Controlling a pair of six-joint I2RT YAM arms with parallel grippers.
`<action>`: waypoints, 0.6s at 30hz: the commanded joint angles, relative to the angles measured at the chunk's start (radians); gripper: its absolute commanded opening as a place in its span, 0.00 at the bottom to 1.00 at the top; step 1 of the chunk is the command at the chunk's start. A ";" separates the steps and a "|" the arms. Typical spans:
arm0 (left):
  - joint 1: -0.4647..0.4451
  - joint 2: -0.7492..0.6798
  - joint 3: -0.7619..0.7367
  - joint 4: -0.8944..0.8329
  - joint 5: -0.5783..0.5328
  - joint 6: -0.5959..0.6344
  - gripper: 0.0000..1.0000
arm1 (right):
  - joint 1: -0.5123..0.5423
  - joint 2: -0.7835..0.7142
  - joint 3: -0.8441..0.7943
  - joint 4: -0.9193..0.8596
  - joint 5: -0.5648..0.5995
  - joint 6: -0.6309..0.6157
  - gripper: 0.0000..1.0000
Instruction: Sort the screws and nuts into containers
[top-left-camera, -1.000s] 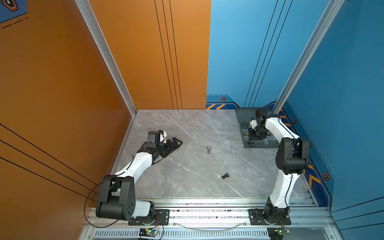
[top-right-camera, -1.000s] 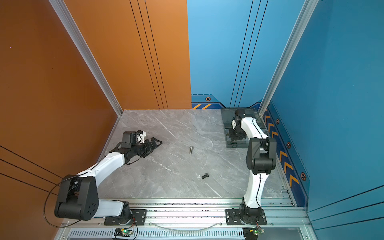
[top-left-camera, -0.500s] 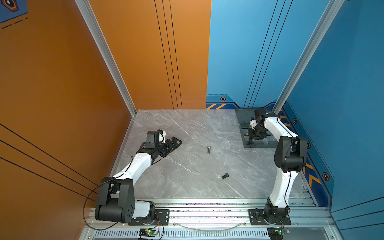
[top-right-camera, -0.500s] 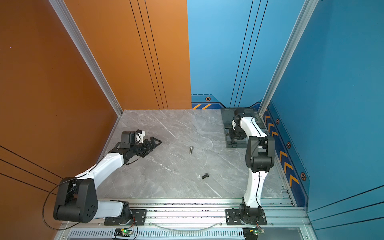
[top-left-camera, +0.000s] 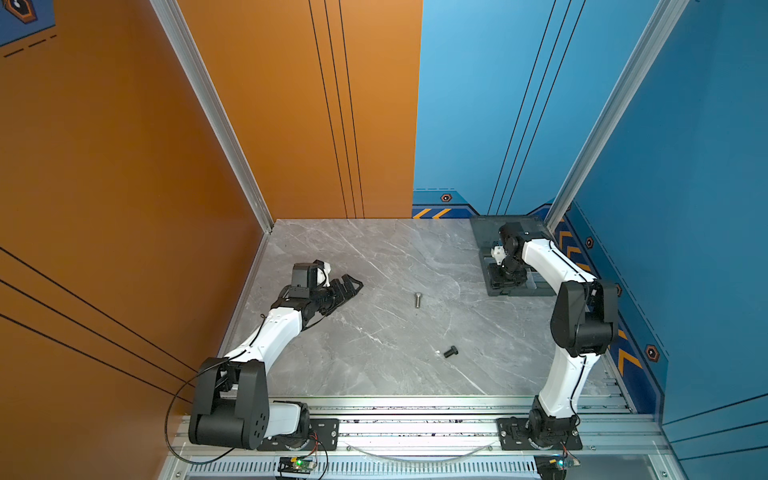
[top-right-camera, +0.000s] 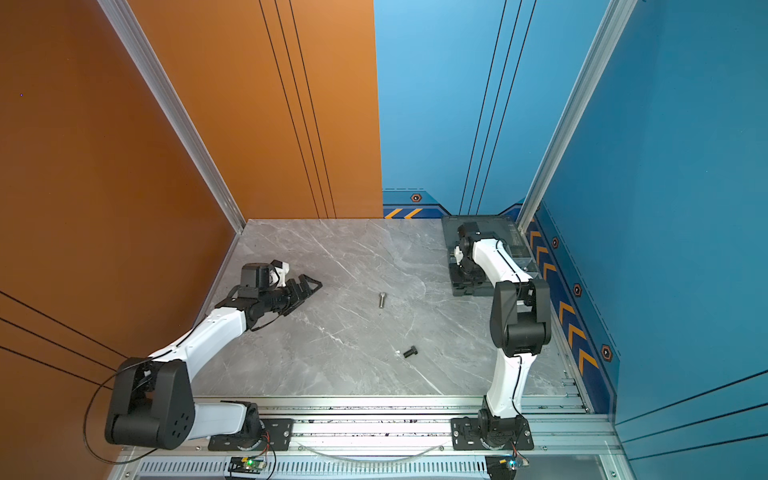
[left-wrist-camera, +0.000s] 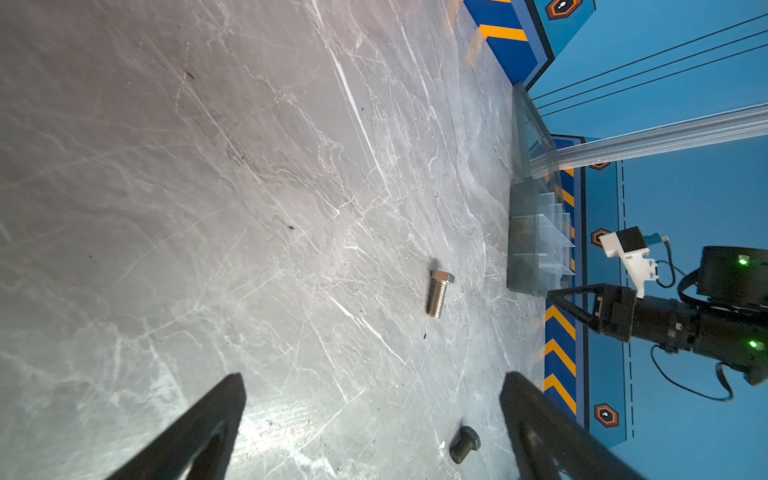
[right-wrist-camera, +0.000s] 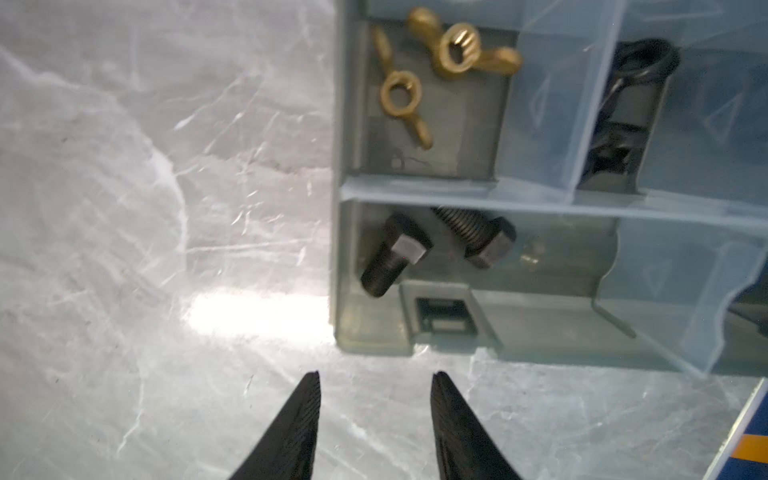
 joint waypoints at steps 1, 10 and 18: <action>0.010 -0.009 -0.012 -0.016 0.008 0.017 0.98 | 0.046 -0.073 -0.062 -0.028 -0.029 0.028 0.47; 0.010 0.001 -0.010 -0.015 0.003 0.015 0.98 | 0.235 -0.140 -0.225 0.033 -0.091 0.184 0.49; 0.013 0.012 -0.003 -0.018 0.013 0.026 0.98 | 0.377 -0.143 -0.337 0.040 -0.117 0.206 0.50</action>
